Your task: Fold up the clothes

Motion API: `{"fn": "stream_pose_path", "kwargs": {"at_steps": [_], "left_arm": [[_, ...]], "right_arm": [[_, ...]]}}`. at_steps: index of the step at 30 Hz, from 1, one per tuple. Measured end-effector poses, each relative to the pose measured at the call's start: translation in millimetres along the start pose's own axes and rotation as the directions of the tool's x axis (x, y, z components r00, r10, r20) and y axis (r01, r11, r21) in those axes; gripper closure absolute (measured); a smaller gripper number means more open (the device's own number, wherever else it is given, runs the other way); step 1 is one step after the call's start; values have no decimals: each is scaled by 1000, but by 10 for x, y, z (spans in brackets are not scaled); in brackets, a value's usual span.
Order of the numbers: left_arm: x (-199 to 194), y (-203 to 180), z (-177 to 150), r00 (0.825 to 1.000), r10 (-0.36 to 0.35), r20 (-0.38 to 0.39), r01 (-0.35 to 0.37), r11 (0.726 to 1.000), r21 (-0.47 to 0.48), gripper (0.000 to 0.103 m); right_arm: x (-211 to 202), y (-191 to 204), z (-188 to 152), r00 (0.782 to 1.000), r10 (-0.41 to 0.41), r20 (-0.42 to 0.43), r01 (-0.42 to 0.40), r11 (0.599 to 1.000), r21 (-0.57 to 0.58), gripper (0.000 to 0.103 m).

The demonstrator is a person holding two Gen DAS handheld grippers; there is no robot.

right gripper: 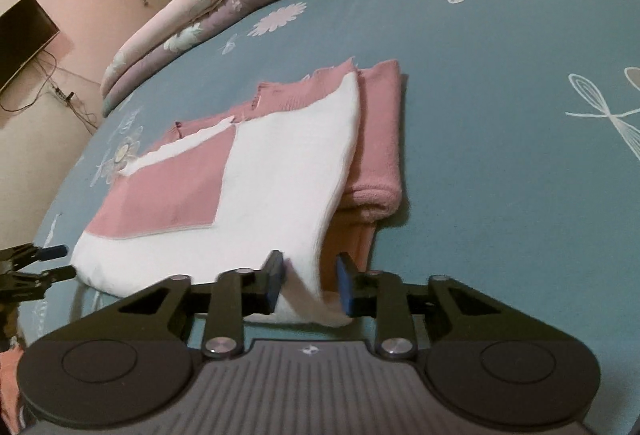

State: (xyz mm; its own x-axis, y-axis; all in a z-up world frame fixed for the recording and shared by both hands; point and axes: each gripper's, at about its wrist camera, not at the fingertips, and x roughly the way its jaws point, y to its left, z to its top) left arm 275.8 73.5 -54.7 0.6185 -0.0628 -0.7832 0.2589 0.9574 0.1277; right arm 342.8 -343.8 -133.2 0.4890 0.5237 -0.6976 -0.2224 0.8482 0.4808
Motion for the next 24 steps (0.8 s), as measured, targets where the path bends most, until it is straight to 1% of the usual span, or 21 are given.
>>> {"fn": "stream_pose_path", "kwargs": {"at_steps": [2, 4, 7, 10, 11, 13, 14, 15, 16, 17, 19, 20, 21, 23, 24], "left_arm": [[-18, -20, -9, 1000, -3, 7, 3, 1000, 4, 35], [-53, -62, -13, 999, -11, 35, 11, 1000, 19, 35], [-64, -163, -9, 995, -69, 73, 65, 996, 62, 34], [105, -250, 23, 995, -86, 59, 81, 994, 73, 34], [197, -264, 24, 995, -87, 42, 84, 994, 70, 34], [428, -244, -22, 997, -71, -23, 72, 996, 42, 34], [517, -209, -59, 996, -79, -41, 80, 997, 12, 30], [543, -154, -83, 995, -99, -27, 98, 995, -26, 28], [525, -109, -81, 994, -112, -18, 111, 992, -53, 28], [495, -73, -71, 992, -121, -16, 120, 990, -72, 28], [363, -77, -52, 993, -114, 18, 115, 990, -76, 29], [292, -97, -47, 992, -117, 39, 119, 991, -68, 29], [235, -118, -40, 990, -125, 57, 129, 990, -59, 28], [204, -169, -13, 988, -136, 73, 140, 989, -56, 27], [222, -199, 1, 988, -140, 70, 144, 988, -56, 27]], "right_arm": [[-13, 6, -3, 1000, -20, 4, 20, 1000, 3, 93], [-49, 31, -12, 999, -43, 13, 43, 999, -9, 94], [-114, 78, -55, 996, -92, 18, 93, 995, -45, 95], [-99, 67, -110, 992, -122, 8, 122, 991, -59, 95], [-77, 48, -129, 992, -129, 6, 129, 990, -56, 95], [-34, 1, -162, 991, -132, 3, 132, 991, -37, 94], [-31, -13, -174, 992, -130, 6, 130, 991, -28, 93], [-39, -20, -184, 992, -128, 12, 129, 991, -23, 92], [-71, -2, -189, 991, -133, 23, 133, 991, -27, 87], [-116, 29, -189, 989, -140, 36, 141, 989, -35, 87], [-264, 137, -193, 984, -155, 88, 161, 985, -69, 87], [-348, 198, -195, 981, -152, 121, 163, 983, -87, 86], [-407, 248, -192, 982, -121, 145, 136, 986, -93, 85], [-453, 334, -182, 986, -25, 166, 41, 995, -95, 85], [-395, 385, -187, 987, 22, 158, -7, 995, -96, 85]]}}
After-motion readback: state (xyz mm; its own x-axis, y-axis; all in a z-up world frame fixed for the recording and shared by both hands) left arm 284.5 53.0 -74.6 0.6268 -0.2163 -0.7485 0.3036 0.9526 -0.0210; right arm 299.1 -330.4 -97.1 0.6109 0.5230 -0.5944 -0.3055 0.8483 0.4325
